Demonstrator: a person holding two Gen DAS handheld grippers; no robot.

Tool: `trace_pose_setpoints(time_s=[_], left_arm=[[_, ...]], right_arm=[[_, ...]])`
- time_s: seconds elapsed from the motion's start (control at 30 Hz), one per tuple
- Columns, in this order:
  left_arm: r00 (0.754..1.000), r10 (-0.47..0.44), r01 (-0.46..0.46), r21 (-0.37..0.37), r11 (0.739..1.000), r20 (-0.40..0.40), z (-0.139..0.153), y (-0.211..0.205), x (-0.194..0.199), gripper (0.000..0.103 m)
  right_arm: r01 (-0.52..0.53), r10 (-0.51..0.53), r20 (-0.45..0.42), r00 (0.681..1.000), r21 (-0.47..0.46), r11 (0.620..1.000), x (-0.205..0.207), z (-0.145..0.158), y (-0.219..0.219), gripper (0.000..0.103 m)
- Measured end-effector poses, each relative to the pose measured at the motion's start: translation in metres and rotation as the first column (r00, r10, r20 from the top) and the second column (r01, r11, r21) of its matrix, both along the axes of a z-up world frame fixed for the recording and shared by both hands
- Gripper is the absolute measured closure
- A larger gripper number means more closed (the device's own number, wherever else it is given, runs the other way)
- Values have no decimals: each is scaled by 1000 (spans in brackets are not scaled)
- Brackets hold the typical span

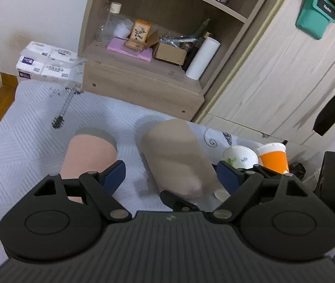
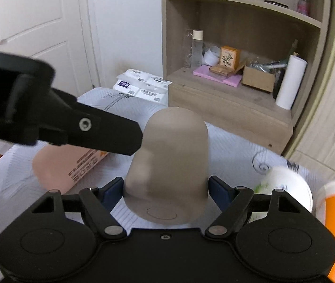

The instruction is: Flip cup upright

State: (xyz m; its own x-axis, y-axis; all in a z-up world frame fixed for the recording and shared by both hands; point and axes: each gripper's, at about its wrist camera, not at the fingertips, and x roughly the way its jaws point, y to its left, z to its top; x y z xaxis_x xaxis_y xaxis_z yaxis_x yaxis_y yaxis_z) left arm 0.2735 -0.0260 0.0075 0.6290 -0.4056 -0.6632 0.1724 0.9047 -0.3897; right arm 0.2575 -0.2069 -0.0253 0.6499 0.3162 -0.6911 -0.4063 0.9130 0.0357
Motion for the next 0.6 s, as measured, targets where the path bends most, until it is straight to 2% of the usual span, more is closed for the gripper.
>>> trace_pose_setpoints(time_s=[0.13,0.27,0.43,0.6], left_arm=[[999,-30,28,-40,999,-45,-3,-1,-12,19],[992,-80,68,-122,990,-99,-6,0,-27,19],[993,-69,57,-126,990,-96,-9,-3,-49,19],[988,-96,79,-141,987,-121,-17,-5,-62,19]], right_arm=[[-3,4,-33,999,23,1000,-17,3,-2,21],[-20,24,-71,997,62,998,-35,6,-7,21],[-20,32,-135,990,83,996,-59,8,-10,21],[-32,56,-181,982,135,990,-84,10,-15,21]])
